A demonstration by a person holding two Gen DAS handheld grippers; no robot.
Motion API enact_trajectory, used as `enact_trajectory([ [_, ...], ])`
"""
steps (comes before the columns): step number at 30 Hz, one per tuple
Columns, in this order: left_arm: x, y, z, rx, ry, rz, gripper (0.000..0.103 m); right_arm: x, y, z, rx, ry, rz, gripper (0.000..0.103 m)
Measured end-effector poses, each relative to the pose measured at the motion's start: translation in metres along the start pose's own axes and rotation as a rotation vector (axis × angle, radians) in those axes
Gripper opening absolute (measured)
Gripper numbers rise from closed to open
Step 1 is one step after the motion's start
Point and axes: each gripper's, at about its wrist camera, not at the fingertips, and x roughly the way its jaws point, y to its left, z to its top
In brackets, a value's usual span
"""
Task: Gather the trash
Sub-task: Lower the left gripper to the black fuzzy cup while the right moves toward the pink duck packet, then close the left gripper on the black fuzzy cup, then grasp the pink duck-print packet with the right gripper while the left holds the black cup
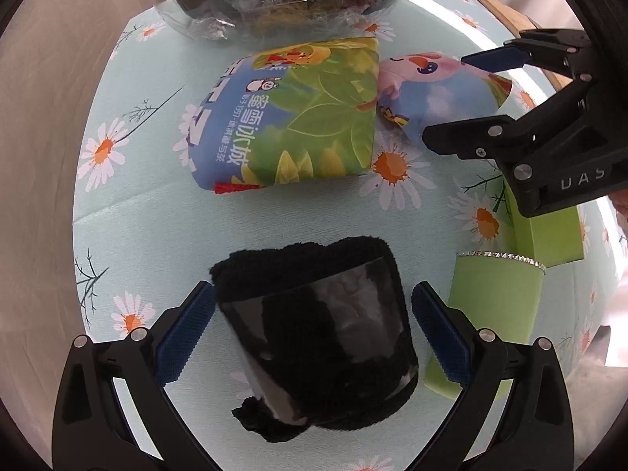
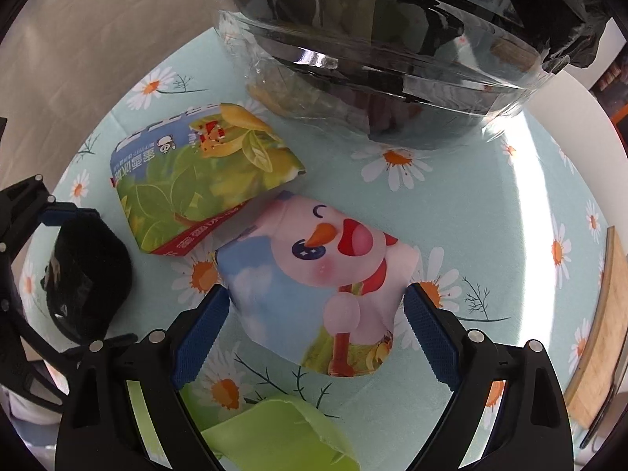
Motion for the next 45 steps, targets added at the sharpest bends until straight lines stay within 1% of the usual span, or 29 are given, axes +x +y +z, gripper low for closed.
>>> enact_trajectory([
  [1, 0.0, -0.002, 0.0, 0.011, -0.022, -0.005, 0.099, 0.002, 0.001, 0.001, 0.001, 0.001, 0.001, 0.086],
  [7, -0.002, -0.003, -0.01, -0.001, -0.107, -0.001, 0.099, 0.015, 0.001, 0.009, 0.009, 0.01, 0.008, 0.086],
  [8, -0.002, -0.003, -0.012, 0.0, -0.117, 0.0, 0.099, 0.018, 0.002, 0.01, 0.014, 0.016, 0.01, 0.087],
  [10, -0.002, -0.004, -0.013, -0.01, -0.124, 0.002, 0.099, 0.02, 0.001, 0.009, 0.029, 0.005, 0.013, 0.088],
  [14, -0.002, -0.004, -0.013, -0.028, -0.112, 0.008, 0.099, 0.023, -0.001, 0.013, 0.045, -0.004, 0.007, 0.088],
  [16, -0.002, -0.001, -0.014, -0.041, -0.101, 0.008, 0.099, 0.023, -0.001, 0.014, 0.052, -0.008, 0.002, 0.086],
  [17, -0.003, -0.001, -0.015, -0.047, -0.098, 0.009, 0.099, 0.02, -0.002, 0.014, 0.054, -0.015, 0.001, 0.079],
  [18, -0.002, -0.002, -0.01, -0.05, -0.098, 0.011, 0.099, 0.019, -0.003, 0.014, 0.057, -0.021, 0.0, 0.072],
  [19, -0.002, -0.003, -0.009, -0.052, -0.095, 0.012, 0.098, 0.017, -0.003, 0.015, 0.059, -0.025, 0.0, 0.067],
  [20, -0.003, -0.003, -0.008, -0.048, -0.095, 0.009, 0.096, 0.014, -0.004, 0.015, 0.058, -0.027, 0.001, 0.06],
  [22, -0.009, -0.006, -0.007, -0.028, -0.101, 0.0, 0.074, 0.011, -0.004, 0.015, 0.047, -0.025, 0.005, 0.049],
  [23, -0.012, -0.008, -0.007, -0.021, -0.097, -0.008, 0.069, 0.01, -0.005, 0.015, 0.049, -0.026, 0.008, 0.039],
  [24, -0.012, -0.009, -0.007, -0.014, -0.087, -0.007, 0.066, 0.009, -0.007, 0.016, 0.061, -0.022, 0.011, 0.032],
  [25, -0.013, -0.01, -0.008, -0.01, -0.08, -0.01, 0.065, 0.007, -0.009, 0.016, 0.071, -0.018, 0.016, 0.028],
  [26, -0.013, -0.01, -0.009, -0.012, -0.074, -0.011, 0.065, 0.005, -0.01, 0.015, 0.077, -0.012, 0.028, 0.022],
  [27, -0.014, -0.01, -0.01, -0.016, -0.066, -0.013, 0.064, 0.004, -0.012, 0.015, 0.083, -0.008, 0.041, 0.018],
  [28, -0.014, -0.01, -0.011, -0.019, -0.057, -0.015, 0.064, 0.0, -0.014, 0.014, 0.086, -0.008, 0.047, 0.017],
  [30, -0.015, -0.011, -0.015, -0.026, -0.047, -0.021, 0.064, -0.006, -0.018, 0.009, 0.086, -0.011, 0.044, 0.006],
  [33, -0.021, -0.011, -0.024, -0.05, -0.042, -0.021, 0.064, -0.019, -0.026, 0.003, 0.103, -0.025, 0.043, 0.004],
  [36, -0.036, -0.012, -0.039, -0.056, -0.047, 0.002, 0.064, -0.038, -0.039, -0.005, 0.122, -0.049, 0.037, 0.004],
  [39, -0.048, -0.012, -0.044, -0.062, -0.055, 0.022, 0.064, -0.057, -0.044, -0.012, 0.133, -0.076, 0.034, 0.003],
  [41, -0.053, -0.01, -0.043, -0.065, -0.057, 0.021, 0.064, -0.07, -0.048, -0.017, 0.138, -0.095, 0.031, 0.0],
  [45, -0.068, -0.011, -0.043, -0.073, -0.07, 0.045, 0.064, -0.093, -0.056, -0.034, 0.141, -0.131, 0.021, 0.0],
])
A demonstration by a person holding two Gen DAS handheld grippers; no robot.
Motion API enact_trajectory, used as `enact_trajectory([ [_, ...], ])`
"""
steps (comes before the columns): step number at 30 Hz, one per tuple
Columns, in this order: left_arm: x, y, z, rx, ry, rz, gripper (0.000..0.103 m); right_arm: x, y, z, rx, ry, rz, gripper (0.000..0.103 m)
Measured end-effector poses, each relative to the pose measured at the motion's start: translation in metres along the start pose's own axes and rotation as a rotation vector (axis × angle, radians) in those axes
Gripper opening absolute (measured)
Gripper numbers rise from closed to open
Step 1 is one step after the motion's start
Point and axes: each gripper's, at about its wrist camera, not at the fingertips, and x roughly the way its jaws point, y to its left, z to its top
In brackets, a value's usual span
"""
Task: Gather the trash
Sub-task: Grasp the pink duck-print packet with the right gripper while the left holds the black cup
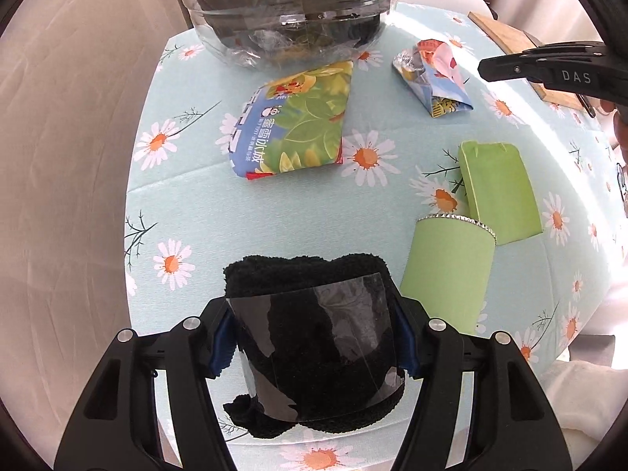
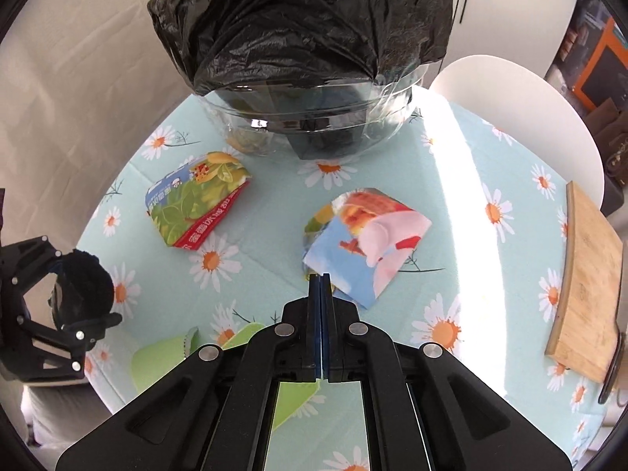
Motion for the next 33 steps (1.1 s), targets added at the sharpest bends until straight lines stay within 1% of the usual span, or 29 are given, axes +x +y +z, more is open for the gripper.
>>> enact_trajectory([
  [4, -0.018, -0.004, -0.004, -0.014, -0.027, 0.021, 0.064, -0.023, -0.005, -0.008, 0.008, -0.038, 0.007, 0.0],
  [6, -0.021, -0.002, -0.003, -0.018, -0.039, 0.03, 0.064, -0.025, -0.005, -0.005, 0.017, -0.051, 0.011, 0.0],
  [7, -0.02, 0.0, 0.002, -0.022, -0.044, 0.035, 0.064, -0.027, -0.006, -0.007, 0.019, -0.058, 0.01, 0.0],
  [9, -0.024, -0.002, 0.001, -0.027, -0.051, 0.039, 0.064, -0.032, -0.011, -0.01, 0.025, -0.066, 0.016, 0.0],
  [11, -0.027, -0.004, 0.0, -0.031, -0.055, 0.042, 0.064, -0.031, -0.011, -0.012, 0.027, -0.075, 0.016, 0.001],
  [12, -0.028, -0.004, 0.0, -0.034, -0.055, 0.043, 0.064, -0.031, -0.013, -0.013, 0.033, -0.075, 0.018, 0.004],
  [17, -0.03, -0.003, -0.004, -0.045, -0.05, 0.051, 0.064, -0.02, -0.016, -0.015, 0.056, -0.062, 0.033, 0.005],
  [18, -0.031, -0.001, -0.004, -0.046, -0.05, 0.054, 0.064, -0.017, -0.017, -0.014, 0.061, -0.058, 0.036, 0.009],
  [19, -0.031, 0.001, -0.004, -0.05, -0.048, 0.055, 0.064, -0.014, -0.019, -0.013, 0.068, -0.056, 0.036, 0.015],
  [20, -0.031, 0.003, -0.004, -0.054, -0.046, 0.056, 0.064, -0.011, -0.02, -0.013, 0.074, -0.055, 0.035, 0.032],
  [21, -0.031, 0.006, -0.003, -0.059, -0.046, 0.056, 0.064, -0.008, -0.02, -0.012, 0.077, -0.059, 0.035, 0.046],
  [25, -0.029, 0.019, 0.001, -0.068, -0.039, 0.059, 0.064, 0.008, -0.02, -0.003, 0.075, -0.05, 0.02, 0.057],
  [27, -0.027, 0.026, 0.004, -0.068, -0.03, 0.065, 0.064, 0.019, -0.02, 0.003, 0.077, -0.04, 0.01, 0.07],
  [28, -0.025, 0.03, 0.006, -0.069, -0.025, 0.067, 0.064, 0.024, -0.02, 0.006, 0.081, -0.039, -0.001, 0.073],
  [29, -0.024, 0.034, 0.008, -0.07, -0.021, 0.068, 0.064, 0.03, -0.02, 0.009, 0.092, -0.037, -0.018, 0.08],
  [30, -0.022, 0.037, 0.009, -0.071, -0.015, 0.067, 0.064, 0.036, -0.021, 0.012, 0.106, -0.032, -0.024, 0.081],
  [33, -0.016, 0.047, 0.014, -0.07, -0.001, 0.073, 0.064, 0.053, -0.023, 0.019, 0.135, -0.013, -0.006, 0.084],
])
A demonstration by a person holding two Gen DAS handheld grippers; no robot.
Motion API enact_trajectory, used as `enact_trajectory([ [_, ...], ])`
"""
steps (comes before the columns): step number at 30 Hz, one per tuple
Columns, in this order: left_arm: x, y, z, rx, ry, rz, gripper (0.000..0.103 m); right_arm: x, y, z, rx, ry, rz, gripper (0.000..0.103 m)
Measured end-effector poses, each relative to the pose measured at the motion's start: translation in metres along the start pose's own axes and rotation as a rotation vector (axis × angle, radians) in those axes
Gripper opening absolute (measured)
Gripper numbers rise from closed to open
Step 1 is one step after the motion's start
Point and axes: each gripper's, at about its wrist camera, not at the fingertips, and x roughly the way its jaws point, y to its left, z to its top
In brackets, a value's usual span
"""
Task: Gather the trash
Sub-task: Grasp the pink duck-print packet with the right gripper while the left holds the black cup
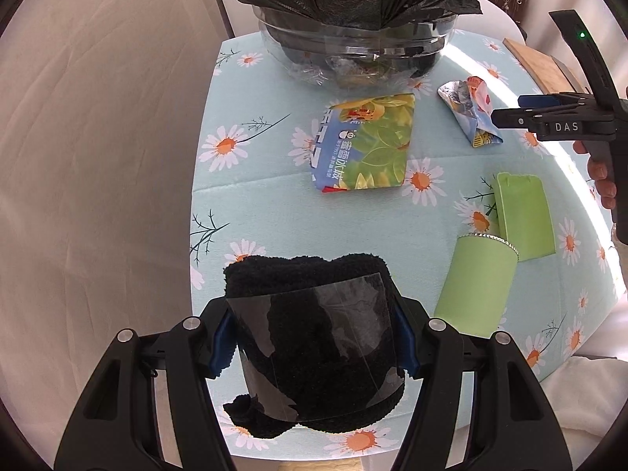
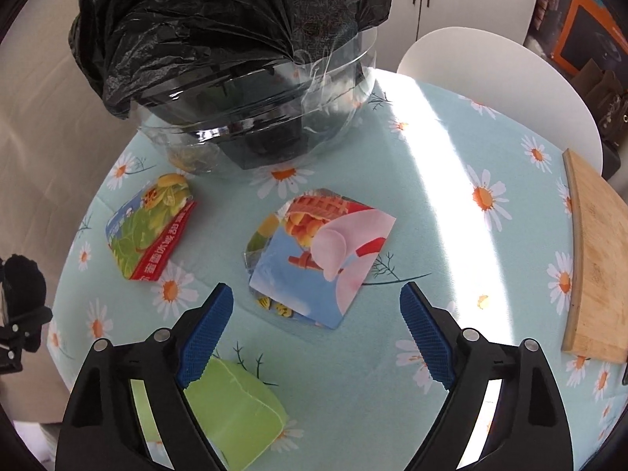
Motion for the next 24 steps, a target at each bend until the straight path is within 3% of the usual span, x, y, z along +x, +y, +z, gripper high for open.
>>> enact_trajectory([
  [12, 0.016, 0.018, 0.017, 0.011, 0.027, -0.02, 0.064, 0.05, 0.013, 0.016, -0.011, 0.053, -0.077, 0.083],
  [15, 0.02, 0.017, 0.017, 0.024, 0.042, -0.023, 0.064, 0.051, 0.01, 0.015, 0.009, 0.046, -0.062, 0.068],
  [22, 0.021, 0.011, 0.017, 0.035, 0.042, -0.032, 0.064, 0.036, 0.003, 0.012, 0.009, 0.036, -0.012, 0.053],
  [24, 0.018, 0.008, 0.017, 0.039, 0.036, -0.033, 0.064, 0.031, 0.001, 0.01, 0.018, 0.037, 0.025, 0.041],
])
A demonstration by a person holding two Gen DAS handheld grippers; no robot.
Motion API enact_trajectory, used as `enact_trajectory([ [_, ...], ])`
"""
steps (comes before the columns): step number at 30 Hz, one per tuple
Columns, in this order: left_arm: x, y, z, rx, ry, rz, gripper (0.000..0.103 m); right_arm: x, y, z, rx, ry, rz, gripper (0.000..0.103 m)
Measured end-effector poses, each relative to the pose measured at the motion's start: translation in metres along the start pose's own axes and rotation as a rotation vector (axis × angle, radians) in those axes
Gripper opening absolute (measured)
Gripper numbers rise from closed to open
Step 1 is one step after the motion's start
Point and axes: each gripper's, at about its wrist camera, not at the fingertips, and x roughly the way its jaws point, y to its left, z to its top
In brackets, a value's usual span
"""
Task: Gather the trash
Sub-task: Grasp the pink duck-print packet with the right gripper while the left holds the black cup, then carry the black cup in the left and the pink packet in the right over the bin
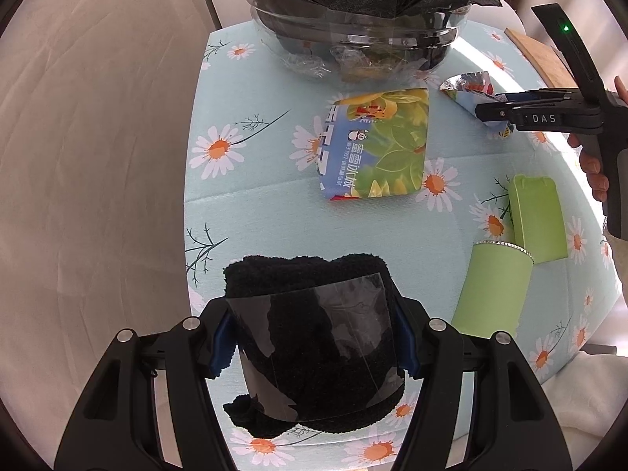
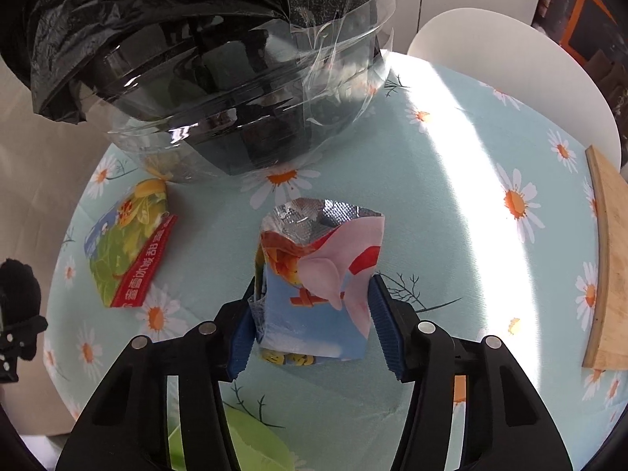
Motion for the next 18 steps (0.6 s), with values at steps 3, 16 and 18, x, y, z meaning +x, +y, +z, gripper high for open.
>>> enact_trajectory([
  [3, -0.005, -0.005, 0.0, 0.011, -0.009, 0.003, 0.064, -0.006, 0.004, -0.006, -0.02, 0.014, 0.021, 0.022],
  [16, -0.033, -0.024, -0.007, 0.002, -0.066, 0.011, 0.064, -0.043, -0.011, -0.023, -0.012, -0.012, 0.048, 0.012],
  [18, -0.037, -0.027, -0.006, 0.005, -0.074, 0.013, 0.064, -0.049, -0.014, -0.028, -0.014, -0.02, 0.048, 0.012],
])
